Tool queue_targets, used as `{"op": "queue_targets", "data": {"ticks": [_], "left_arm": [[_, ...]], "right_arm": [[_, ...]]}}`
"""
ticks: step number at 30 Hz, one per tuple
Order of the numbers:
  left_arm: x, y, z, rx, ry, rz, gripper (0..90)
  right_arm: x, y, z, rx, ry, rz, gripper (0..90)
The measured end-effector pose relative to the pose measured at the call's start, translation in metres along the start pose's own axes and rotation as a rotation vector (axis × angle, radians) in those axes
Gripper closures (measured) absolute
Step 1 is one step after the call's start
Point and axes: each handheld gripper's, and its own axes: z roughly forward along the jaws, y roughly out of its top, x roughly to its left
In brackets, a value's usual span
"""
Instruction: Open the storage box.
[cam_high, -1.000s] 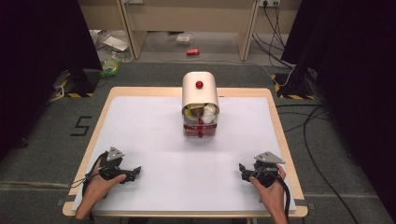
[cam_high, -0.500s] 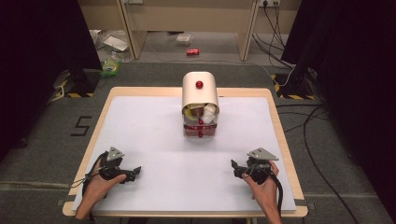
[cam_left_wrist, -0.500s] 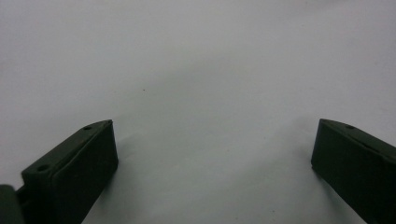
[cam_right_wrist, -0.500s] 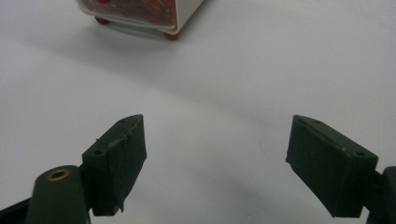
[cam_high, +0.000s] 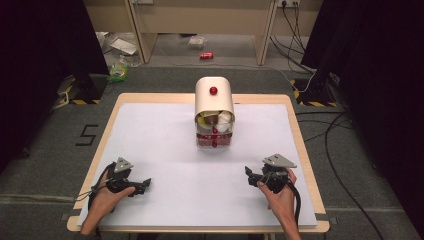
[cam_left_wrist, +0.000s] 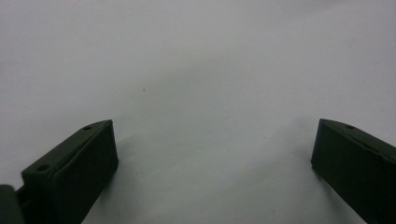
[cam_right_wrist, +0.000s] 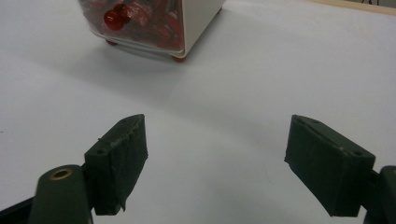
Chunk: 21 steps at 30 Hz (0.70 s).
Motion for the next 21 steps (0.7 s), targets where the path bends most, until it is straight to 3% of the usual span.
{"op": "queue_targets", "data": {"ticks": [9, 21], "left_arm": [[0.000, 0.000, 0.000, 0.000, 0.000, 0.000, 0.0], [0.000, 0.000, 0.000, -0.001, 0.000, -0.001, 0.0]], "right_arm": [[-0.002, 0.009, -0.005, -0.021, -0.001, 0.001, 21.8], [0.009, 0.028, -0.004, -0.050, 0.024, -0.014, 21.8]]}}
